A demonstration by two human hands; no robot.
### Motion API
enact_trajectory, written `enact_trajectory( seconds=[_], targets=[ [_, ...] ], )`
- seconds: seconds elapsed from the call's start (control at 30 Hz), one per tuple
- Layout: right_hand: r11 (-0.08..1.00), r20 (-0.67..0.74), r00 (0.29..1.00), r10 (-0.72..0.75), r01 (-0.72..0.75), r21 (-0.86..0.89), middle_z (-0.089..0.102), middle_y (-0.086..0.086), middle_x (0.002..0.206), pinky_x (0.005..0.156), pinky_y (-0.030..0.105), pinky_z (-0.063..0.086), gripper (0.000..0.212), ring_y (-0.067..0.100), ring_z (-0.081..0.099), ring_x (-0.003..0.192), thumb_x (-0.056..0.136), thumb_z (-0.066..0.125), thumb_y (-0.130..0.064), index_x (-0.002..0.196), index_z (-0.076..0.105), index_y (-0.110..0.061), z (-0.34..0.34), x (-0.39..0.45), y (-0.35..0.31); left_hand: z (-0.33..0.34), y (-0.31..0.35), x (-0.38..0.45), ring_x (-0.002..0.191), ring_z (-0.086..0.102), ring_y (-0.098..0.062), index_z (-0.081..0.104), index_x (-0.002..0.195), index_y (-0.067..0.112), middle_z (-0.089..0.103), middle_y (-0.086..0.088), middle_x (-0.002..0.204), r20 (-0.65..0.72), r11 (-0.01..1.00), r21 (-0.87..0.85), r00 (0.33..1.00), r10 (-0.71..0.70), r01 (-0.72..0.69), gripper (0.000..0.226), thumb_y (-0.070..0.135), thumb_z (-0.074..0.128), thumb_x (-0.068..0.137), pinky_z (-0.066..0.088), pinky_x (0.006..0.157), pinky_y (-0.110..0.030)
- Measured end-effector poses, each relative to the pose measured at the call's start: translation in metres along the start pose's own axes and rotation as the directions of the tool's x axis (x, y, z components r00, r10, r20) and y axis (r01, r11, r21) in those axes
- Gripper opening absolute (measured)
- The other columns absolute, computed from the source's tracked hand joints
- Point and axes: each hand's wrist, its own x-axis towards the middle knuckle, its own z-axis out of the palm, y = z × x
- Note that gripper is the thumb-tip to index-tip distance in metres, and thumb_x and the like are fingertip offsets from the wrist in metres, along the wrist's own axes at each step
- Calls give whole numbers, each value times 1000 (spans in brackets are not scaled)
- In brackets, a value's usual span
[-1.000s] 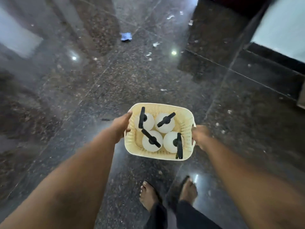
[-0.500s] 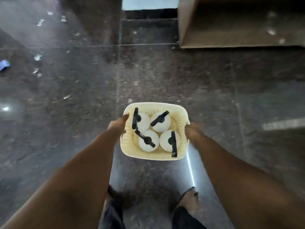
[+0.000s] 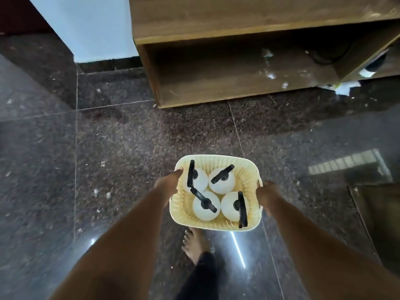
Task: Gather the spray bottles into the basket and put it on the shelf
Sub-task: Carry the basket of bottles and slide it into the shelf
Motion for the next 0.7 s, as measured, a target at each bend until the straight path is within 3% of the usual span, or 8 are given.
enact_trajectory(
  seconds=[0.07, 0.17, 0.23, 0.37, 0.5, 0.57, 0.63, 0.7],
  targets=[
    [1000, -9, 1000, -19, 19, 3, 60, 13, 71, 67, 37, 49, 28, 31, 61, 75, 77, 43, 10, 65, 55, -13, -16, 31, -19, 19, 34, 13, 81, 63, -24, 59, 121, 5, 61, -8, 105, 22, 999, 28, 999, 25, -26, 59, 52, 61, 84, 50, 85, -37],
    [997, 11, 997, -75, 75, -3, 64, 16, 76, 76, 47, 56, 24, 33, 65, 80, 74, 45, 7, 67, 58, -13, -33, 88, -51, 41, 86, 42, 87, 63, -25, 60, 117, 6, 60, -7, 102, 29, 996, 46, 997, 72, -73, 46, 44, 58, 90, 49, 69, -31],
    [995, 15, 995, -95, 95, -7, 69, 21, 84, 77, 50, 57, 23, 35, 68, 83, 70, 48, 3, 78, 66, -9, -38, 124, -73, 51, 114, 57, 79, 59, -21, 61, 111, 11, 61, -6, 94, 45, 997, 37, 996, 72, -73, 35, 40, 56, 91, 48, 73, -32],
    [989, 54, 988, -145, 145, 11, 71, 18, 95, 71, 38, 55, 29, 32, 69, 87, 79, 51, -1, 99, 70, -9, -48, 191, -134, 59, 177, 92, 65, 53, -19, 56, 89, 12, 55, -6, 75, 1, 999, -32, 999, 37, -37, 15, 27, 55, 90, 45, 66, -30],
    [973, 116, 967, -229, 225, 43, 71, 15, 100, 81, 40, 56, 36, 29, 69, 94, 78, 55, -5, 110, 71, -7, -58, 232, -215, 58, 233, 124, 57, 49, -19, 53, 76, 10, 50, -7, 68, -52, 994, -62, 995, 86, -89, 9, 12, 50, 85, 43, 56, -24],
    [957, 165, 945, -284, 289, -6, 66, 12, 97, 78, 36, 53, 31, 24, 64, 90, 85, 55, -5, 113, 68, -3, -64, 248, -252, 52, 259, 138, 57, 51, -18, 54, 79, 8, 53, -9, 70, -89, 988, -101, 990, 111, -120, 5, 6, 50, 82, 45, 50, -22],
    [934, 180, 920, -349, 357, -14, 66, 9, 100, 75, 35, 55, 27, 25, 64, 88, 92, 51, -6, 116, 64, -5, -66, 266, -291, 44, 281, 157, 62, 58, -20, 60, 90, 5, 60, -13, 82, -137, 972, -160, 979, 149, -170, 15, 1, 53, 78, 52, 56, -28],
    [921, 239, 895, -377, 389, -1, 65, 9, 104, 70, 34, 58, 26, 25, 64, 90, 95, 48, -5, 117, 61, -6, -62, 283, -321, 39, 299, 173, 65, 62, -21, 63, 85, 6, 63, -12, 81, -199, 956, -186, 961, 190, -227, 19, -6, 50, 77, 54, 59, -31]
  ],
)
